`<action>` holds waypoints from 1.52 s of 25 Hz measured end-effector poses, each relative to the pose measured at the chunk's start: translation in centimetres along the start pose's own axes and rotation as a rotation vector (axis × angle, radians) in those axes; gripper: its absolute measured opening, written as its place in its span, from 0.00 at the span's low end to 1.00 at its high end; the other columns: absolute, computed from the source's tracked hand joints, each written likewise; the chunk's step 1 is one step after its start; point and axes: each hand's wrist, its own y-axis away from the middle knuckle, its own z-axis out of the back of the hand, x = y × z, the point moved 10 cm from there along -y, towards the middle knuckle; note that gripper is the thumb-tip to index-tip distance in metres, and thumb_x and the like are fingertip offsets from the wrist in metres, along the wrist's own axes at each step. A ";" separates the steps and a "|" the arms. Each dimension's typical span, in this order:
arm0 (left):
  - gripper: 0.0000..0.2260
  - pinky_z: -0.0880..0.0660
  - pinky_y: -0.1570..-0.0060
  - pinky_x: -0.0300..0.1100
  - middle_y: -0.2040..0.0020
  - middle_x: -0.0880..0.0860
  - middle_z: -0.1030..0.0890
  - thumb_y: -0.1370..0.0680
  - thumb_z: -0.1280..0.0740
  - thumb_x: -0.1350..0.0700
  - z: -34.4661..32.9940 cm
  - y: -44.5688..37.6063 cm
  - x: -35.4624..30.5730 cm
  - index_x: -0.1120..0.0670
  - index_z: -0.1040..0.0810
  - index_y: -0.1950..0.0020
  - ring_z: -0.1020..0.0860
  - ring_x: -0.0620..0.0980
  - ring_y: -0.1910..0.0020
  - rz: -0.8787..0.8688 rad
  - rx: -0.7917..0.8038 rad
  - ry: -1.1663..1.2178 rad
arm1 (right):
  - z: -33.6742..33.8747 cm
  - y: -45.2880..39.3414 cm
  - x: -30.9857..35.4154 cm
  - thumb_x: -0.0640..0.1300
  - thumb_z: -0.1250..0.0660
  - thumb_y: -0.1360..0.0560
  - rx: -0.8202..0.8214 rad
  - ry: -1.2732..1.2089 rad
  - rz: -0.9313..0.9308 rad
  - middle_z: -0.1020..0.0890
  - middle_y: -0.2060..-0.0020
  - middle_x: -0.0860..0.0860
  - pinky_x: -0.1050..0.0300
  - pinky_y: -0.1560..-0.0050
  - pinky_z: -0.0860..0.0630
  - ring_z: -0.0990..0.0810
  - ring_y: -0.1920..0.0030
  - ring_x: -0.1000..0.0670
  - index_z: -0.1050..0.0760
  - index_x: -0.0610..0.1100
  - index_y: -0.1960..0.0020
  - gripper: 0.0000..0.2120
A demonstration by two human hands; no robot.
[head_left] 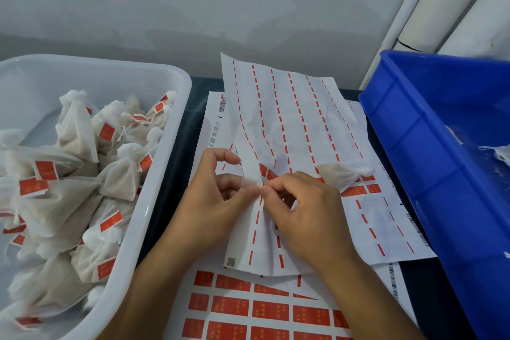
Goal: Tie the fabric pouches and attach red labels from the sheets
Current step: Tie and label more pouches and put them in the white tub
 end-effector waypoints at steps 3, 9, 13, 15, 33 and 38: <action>0.19 0.17 0.62 0.41 0.55 0.53 0.13 0.22 0.26 0.56 0.1 0.0 -0.1 0.44 0.32 0.40 0.13 0.53 0.57 -0.006 -0.008 0.023 | 0.2 0.0 0.2 0.55 0.32 0.21 -0.029 -0.019 0.001 0.15 0.55 0.58 0.71 0.57 0.25 0.18 0.60 0.57 0.18 0.53 0.50 0.08; 0.19 0.16 0.64 0.45 0.54 0.49 0.14 0.23 0.25 0.54 0.2 0.1 0.4 0.39 0.31 0.41 0.13 0.53 0.59 0.033 -0.022 0.024 | 0.0 -0.2 -0.1 0.57 0.34 0.20 0.001 -0.104 -0.056 0.20 0.58 0.67 0.74 0.59 0.25 0.18 0.54 0.60 0.24 0.59 0.53 0.05; 0.22 0.16 0.62 0.46 0.54 0.49 0.14 0.22 0.25 0.55 0.3 0.0 0.3 0.36 0.31 0.38 0.13 0.54 0.58 0.033 -0.013 0.051 | 0.2 -0.3 -0.1 0.62 0.39 0.23 -0.015 -0.161 -0.061 0.21 0.59 0.67 0.76 0.55 0.26 0.21 0.50 0.63 0.24 0.58 0.54 0.10; 0.23 0.16 0.62 0.45 0.54 0.45 0.16 0.22 0.26 0.56 0.6 0.1 0.3 0.35 0.32 0.37 0.13 0.52 0.58 0.025 -0.033 0.023 | 0.3 -0.3 -0.2 0.64 0.40 0.24 -0.030 -0.182 -0.076 0.21 0.59 0.68 0.77 0.54 0.27 0.22 0.49 0.64 0.25 0.59 0.54 0.11; 0.23 0.30 0.75 0.26 0.40 0.37 0.37 0.21 0.30 0.47 2.9 -0.1 2.0 0.31 0.34 0.30 0.24 0.40 0.58 0.126 -0.217 -0.670 | 2.0 -0.4 -1.0 0.54 0.37 0.18 -0.079 -0.590 -0.231 0.13 0.59 0.59 0.66 0.68 0.21 0.15 0.67 0.53 0.22 0.53 0.50 0.07; 0.34 0.21 0.45 0.42 0.22 0.44 0.42 0.25 0.27 0.43 2.7 0.6 0.0 0.33 0.42 0.24 0.26 0.47 0.35 0.024 -0.320 -0.980 | 3.3 -1.0 -2.8 0.48 0.32 0.18 -0.061 -0.871 -0.327 0.11 0.54 0.50 0.64 0.66 0.22 0.15 0.65 0.51 0.17 0.50 0.53 0.07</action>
